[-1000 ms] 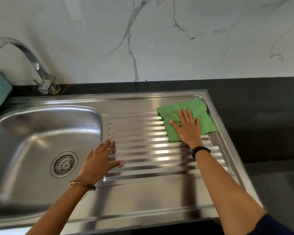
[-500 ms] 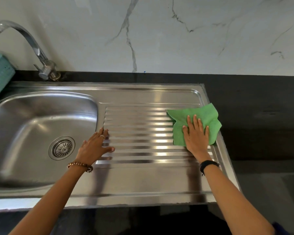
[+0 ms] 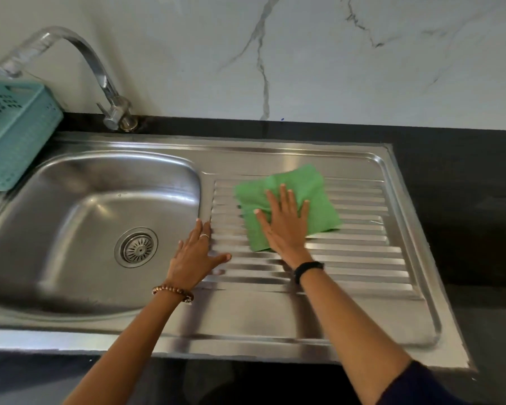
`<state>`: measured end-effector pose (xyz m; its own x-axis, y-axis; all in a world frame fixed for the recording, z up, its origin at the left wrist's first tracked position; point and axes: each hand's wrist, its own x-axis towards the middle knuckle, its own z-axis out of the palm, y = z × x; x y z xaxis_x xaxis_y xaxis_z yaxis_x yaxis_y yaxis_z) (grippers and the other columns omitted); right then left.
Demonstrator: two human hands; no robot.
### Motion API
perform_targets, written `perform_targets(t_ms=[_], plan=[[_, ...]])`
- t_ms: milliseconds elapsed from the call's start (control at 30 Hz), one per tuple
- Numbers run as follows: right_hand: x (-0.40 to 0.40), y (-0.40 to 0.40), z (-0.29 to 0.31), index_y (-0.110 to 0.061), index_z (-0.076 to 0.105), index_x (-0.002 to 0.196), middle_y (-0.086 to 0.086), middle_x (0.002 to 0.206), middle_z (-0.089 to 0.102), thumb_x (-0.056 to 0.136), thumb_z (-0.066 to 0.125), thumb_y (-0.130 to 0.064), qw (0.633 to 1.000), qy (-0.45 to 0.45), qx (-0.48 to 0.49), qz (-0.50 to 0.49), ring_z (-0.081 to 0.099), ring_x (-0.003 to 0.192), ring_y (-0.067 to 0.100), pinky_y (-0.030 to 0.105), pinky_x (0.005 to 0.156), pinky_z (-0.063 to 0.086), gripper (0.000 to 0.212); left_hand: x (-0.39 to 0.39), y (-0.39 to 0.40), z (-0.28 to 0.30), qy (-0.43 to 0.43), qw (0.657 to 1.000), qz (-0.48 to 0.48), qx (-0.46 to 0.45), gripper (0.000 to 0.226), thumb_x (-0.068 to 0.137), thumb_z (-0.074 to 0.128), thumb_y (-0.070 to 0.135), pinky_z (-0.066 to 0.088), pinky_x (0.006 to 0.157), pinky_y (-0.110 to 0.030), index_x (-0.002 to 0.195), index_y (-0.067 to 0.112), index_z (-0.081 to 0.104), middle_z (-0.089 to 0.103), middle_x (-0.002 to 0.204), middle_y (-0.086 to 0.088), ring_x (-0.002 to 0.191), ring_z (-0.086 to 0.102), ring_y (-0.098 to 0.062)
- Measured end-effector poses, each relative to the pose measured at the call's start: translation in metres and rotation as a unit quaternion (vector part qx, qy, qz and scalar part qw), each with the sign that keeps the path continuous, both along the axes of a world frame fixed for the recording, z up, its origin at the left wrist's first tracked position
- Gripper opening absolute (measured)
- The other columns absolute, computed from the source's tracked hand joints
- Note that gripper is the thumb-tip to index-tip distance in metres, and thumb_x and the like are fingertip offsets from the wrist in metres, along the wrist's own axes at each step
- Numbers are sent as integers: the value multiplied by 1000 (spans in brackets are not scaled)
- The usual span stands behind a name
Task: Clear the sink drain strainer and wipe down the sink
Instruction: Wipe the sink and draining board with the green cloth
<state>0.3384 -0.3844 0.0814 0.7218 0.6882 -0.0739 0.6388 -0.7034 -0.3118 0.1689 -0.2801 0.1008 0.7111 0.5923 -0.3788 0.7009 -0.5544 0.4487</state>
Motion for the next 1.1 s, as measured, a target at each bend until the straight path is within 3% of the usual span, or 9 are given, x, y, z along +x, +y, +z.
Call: perform_targets(t_ms=[200,400,500,567,667,900,1100], plan=[[-67,92,-1,-27,19,148,8,160,4,93,33,-55,993,-4,-11,118,3,148,26,57,115,-9,64,-20,5,2,0,999,6,46,104,77,58,57,13,117,-46,147,10,-3,3,158,-8,145,14,-23],[-72,83,-6,-26,19,149,2,160,9,99,27,-44,983,-42,-12,177,5,148,23,57,116,-3,54,-36,6,7,21,997,-40,67,95,82,53,54,7,118,-42,147,12,-2,0,159,-4,146,3,-17],[-71,68,-7,-26,16,149,-2,160,9,100,22,-43,980,-44,-15,194,6,148,21,55,117,-3,53,-35,-2,8,-8,997,-52,64,102,80,55,56,3,118,-41,146,16,-11,-10,158,-2,146,-4,-17],[-64,55,-7,-27,13,150,-4,160,8,100,21,-43,981,-42,-12,188,6,148,19,54,117,-3,53,-33,-11,7,-26,994,-81,61,108,75,48,66,-4,117,-39,142,20,-22,-23,153,1,144,-13,-15],[-46,29,-7,-29,11,150,-6,160,9,101,19,-42,987,-38,-7,154,4,148,18,52,117,-4,51,-26,-34,2,-19,990,-117,72,108,60,22,83,-14,112,-35,133,26,-33,-35,144,2,137,-25,-14],[21,-59,-4,-32,7,149,-7,160,2,101,15,-41,997,-28,-21,65,-2,148,17,51,117,-6,49,-15,-76,-12,29,976,-173,125,101,58,4,87,-19,111,-47,131,29,-34,-38,141,2,133,-30,-20],[72,-123,-3,-30,5,150,-5,160,1,101,12,-40,999,-33,-40,-3,-2,148,18,50,117,-5,50,2,-111,-8,28,968,-217,120,97,54,-11,85,-18,112,-49,134,33,-30,-37,143,0,134,-30,-24]])
